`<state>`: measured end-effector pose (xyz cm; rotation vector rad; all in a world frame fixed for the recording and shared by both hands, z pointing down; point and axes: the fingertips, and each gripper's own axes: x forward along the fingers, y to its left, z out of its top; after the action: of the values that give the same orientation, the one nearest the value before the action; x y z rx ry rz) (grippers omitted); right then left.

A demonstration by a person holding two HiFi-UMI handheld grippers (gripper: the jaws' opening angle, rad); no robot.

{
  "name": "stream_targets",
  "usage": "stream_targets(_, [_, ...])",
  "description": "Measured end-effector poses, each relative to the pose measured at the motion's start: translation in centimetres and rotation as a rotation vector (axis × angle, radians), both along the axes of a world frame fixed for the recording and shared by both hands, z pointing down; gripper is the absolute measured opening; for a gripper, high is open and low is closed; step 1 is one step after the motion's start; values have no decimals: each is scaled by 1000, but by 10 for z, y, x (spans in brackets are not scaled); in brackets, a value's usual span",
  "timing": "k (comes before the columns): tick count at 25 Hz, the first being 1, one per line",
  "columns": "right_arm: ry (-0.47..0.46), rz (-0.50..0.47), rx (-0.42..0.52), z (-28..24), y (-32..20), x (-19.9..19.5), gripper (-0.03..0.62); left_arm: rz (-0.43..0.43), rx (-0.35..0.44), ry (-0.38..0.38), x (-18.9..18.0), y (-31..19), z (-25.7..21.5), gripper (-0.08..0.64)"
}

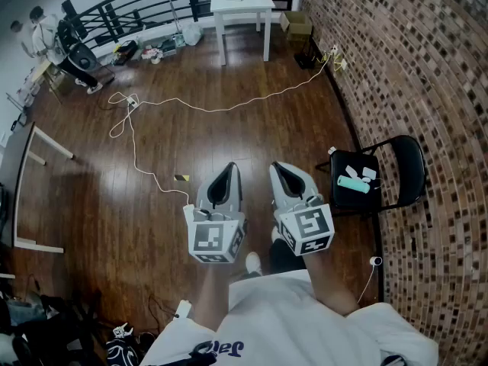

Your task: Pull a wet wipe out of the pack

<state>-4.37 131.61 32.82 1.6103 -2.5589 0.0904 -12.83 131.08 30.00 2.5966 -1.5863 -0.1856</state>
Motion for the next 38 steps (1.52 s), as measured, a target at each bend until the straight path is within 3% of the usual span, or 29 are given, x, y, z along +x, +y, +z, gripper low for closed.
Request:
stream_targets(5, [11,-11,-6,9,-62,8,-11,14,-6,-18,10,-57,10,15])
stream_targets(9, [-74,-96,9,2,-118,10,-9,-30,8,-47,10,-123,10,15])
stream_targets(12, [-125,-134,21,-16,-173,20,-9,-24,55,-72,25,-176,-5,15])
stream_targets(19, [-107,-150,66,-41,-295,66,-9,-32,119,-71,75,-292,-31,15])
stream_targets(26, [-160,-251,-3,-2,-360,69,-9,-44,22,-85,96,-369,-5,15])
stream_targets(30, [-154,-257,5,4,-408,75,-9,-62,28,-111,98,-421,5,15])
stream_targets(38, [-97,-221,12,18,-563,85,-9,-44,22,-66,103,-583,16,17])
